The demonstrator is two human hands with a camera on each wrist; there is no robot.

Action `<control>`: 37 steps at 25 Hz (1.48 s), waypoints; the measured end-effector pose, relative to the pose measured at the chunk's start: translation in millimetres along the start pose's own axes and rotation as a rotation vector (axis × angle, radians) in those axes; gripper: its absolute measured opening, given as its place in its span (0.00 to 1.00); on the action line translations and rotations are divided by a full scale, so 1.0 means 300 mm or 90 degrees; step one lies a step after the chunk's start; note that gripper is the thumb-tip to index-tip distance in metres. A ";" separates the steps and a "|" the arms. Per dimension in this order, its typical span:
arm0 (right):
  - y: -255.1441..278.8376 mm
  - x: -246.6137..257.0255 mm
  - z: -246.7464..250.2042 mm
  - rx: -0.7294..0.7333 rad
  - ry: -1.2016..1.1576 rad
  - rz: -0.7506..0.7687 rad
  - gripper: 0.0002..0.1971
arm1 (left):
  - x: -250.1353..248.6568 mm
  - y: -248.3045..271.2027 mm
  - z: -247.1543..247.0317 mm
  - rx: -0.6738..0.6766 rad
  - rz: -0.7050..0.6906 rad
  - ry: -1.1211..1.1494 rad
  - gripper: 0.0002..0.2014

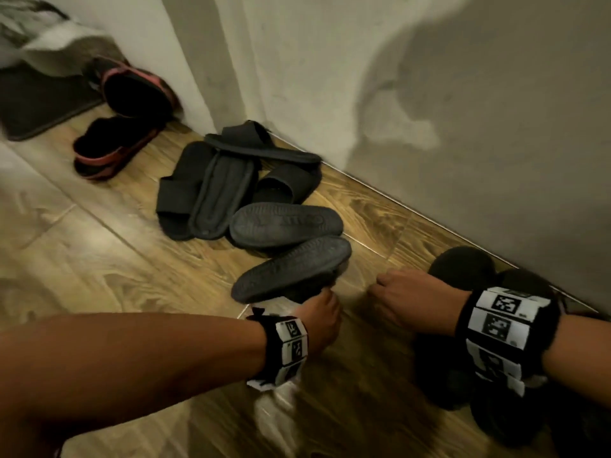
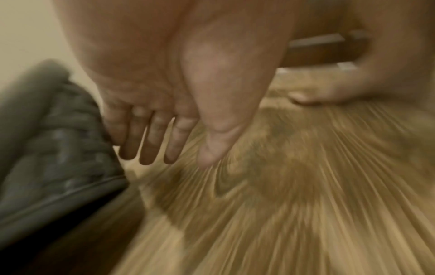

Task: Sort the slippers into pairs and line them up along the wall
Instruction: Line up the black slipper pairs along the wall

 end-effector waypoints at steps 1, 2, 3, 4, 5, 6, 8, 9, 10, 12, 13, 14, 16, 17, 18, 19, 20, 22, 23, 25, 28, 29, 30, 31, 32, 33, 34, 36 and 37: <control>-0.041 0.003 0.009 -0.009 0.016 0.028 0.20 | 0.010 0.020 -0.003 0.020 0.016 -0.078 0.23; -0.066 0.009 0.013 -0.017 0.027 0.041 0.19 | 0.029 0.043 0.004 0.035 0.037 -0.141 0.23; -0.095 0.011 0.017 -0.029 0.028 0.055 0.19 | 0.066 0.071 0.013 0.051 0.076 -0.172 0.23; -0.112 0.011 0.019 -0.038 0.022 0.060 0.19 | 0.111 0.095 0.025 0.053 0.114 -0.171 0.23; -0.122 0.009 0.023 -0.045 0.014 0.059 0.18 | 0.157 0.115 0.035 0.043 0.151 -0.162 0.24; -0.127 0.005 0.027 -0.049 0.011 0.052 0.18 | 0.205 0.131 0.042 0.024 0.190 -0.144 0.25; -0.122 -0.005 0.019 -0.046 0.024 0.045 0.18 | 0.282 0.142 0.043 -0.021 0.253 -0.040 0.23; -0.113 -0.004 0.013 -0.037 0.030 0.047 0.18 | 0.306 0.143 0.046 -0.047 0.275 0.023 0.20; -0.101 -0.005 0.008 -0.025 0.035 0.050 0.18 | 0.322 0.145 0.051 -0.081 0.299 0.077 0.18; -0.078 -0.015 -0.001 -0.030 0.042 0.051 0.18 | 0.352 0.144 0.062 -0.130 0.346 0.146 0.17; -0.063 -0.021 0.000 -0.036 0.034 0.045 0.18 | 0.364 0.144 0.073 -0.139 0.363 0.172 0.19; -0.046 -0.032 0.005 -0.041 0.025 0.038 0.18 | 0.368 0.145 0.084 -0.139 0.373 0.188 0.21; -0.016 -0.061 0.011 -0.064 0.013 0.033 0.18 | 0.361 0.150 0.105 -0.139 0.371 0.199 0.25; 0.001 -0.077 0.013 -0.074 -0.003 0.031 0.18 | 0.343 0.152 0.113 -0.153 0.357 0.206 0.26; 0.020 -0.093 0.015 -0.077 -0.017 0.022 0.18 | 0.317 0.153 0.120 -0.184 0.331 0.206 0.26; 0.034 -0.108 0.014 -0.082 -0.024 0.010 0.18 | 0.289 0.160 0.131 -0.210 0.313 0.202 0.25; 0.049 -0.116 0.011 -0.085 -0.024 -0.007 0.18 | 0.259 0.168 0.137 -0.247 0.292 0.184 0.23; 0.069 -0.114 0.000 -0.084 -0.020 -0.037 0.19 | 0.193 0.177 0.126 -0.277 0.226 0.167 0.19; 0.075 -0.108 -0.006 -0.077 -0.013 -0.044 0.20 | 0.161 0.180 0.118 -0.258 0.208 0.174 0.17; 0.073 -0.089 -0.008 -0.061 0.004 -0.039 0.20 | 0.118 0.185 0.094 -0.235 0.208 0.179 0.16; 0.047 -0.069 0.003 -0.036 -0.005 -0.029 0.20 | 0.101 0.185 0.074 -0.184 0.182 0.218 0.23; 0.036 -0.062 0.010 -0.025 -0.007 -0.026 0.20 | 0.100 0.193 0.069 -0.160 0.167 0.241 0.23; 0.023 -0.055 0.017 -0.017 -0.006 -0.021 0.20 | 0.103 0.208 0.070 -0.161 0.162 0.265 0.20; 0.001 -0.046 0.025 -0.016 -0.001 -0.013 0.21 | 0.108 0.232 0.064 -0.165 0.174 0.264 0.17; 0.000 -0.038 0.025 -0.009 -0.001 -0.013 0.21 | 0.096 0.238 0.058 -0.167 0.163 0.259 0.15; -0.011 -0.032 0.032 -0.006 0.003 -0.011 0.21 | 0.084 0.239 0.033 -0.134 0.141 0.298 0.14; -0.017 -0.025 0.034 -0.002 0.010 -0.010 0.21 | 0.067 0.237 0.006 -0.085 0.124 0.349 0.15; -0.023 -0.015 0.042 0.008 0.020 -0.011 0.21 | 0.050 0.240 -0.013 -0.021 0.129 0.440 0.18; -0.026 -0.013 0.047 0.012 0.023 -0.013 0.21 | 0.051 0.241 -0.021 -0.018 0.142 0.468 0.20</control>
Point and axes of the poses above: each hand's wrist, its own y-axis away from the middle knuckle, its own z-axis out of the back of the hand, x = y × z, the point moved 1 cm from there along -y, towards the middle knuckle, and after that the axes turned 6 degrees about y, right-handed, at the moved point
